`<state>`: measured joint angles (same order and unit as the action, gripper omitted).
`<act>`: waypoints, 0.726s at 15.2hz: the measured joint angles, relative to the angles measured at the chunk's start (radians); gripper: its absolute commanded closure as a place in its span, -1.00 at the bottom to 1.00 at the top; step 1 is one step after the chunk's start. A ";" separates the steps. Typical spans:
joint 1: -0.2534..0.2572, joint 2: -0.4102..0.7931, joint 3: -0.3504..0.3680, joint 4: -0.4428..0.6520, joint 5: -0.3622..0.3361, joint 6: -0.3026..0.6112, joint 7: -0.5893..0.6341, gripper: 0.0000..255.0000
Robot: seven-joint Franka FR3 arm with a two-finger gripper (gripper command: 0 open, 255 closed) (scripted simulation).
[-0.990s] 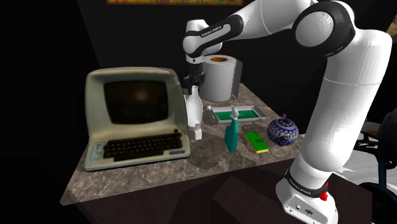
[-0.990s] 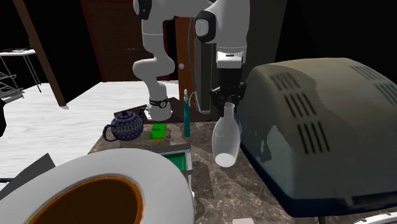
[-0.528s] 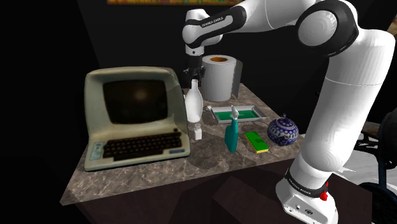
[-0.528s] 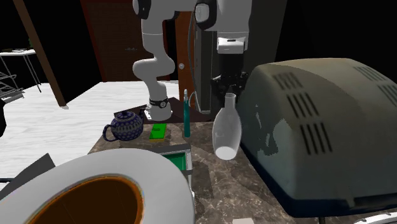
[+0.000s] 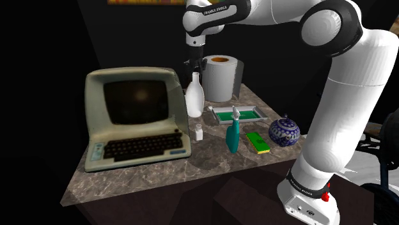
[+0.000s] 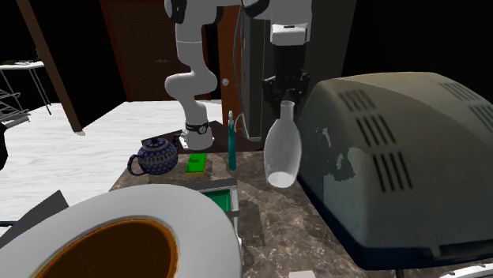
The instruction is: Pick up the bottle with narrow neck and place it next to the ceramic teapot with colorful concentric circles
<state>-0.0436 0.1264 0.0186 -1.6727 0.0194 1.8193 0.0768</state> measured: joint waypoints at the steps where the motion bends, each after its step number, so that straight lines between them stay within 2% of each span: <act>1: 0.001 0.000 0.001 0.012 0.000 -0.011 0.002 1.00; 11: 0.000 0.010 0.000 0.155 -0.001 -0.146 0.003 1.00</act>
<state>-0.0436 0.1365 0.0187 -1.5172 0.0188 1.6738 0.0797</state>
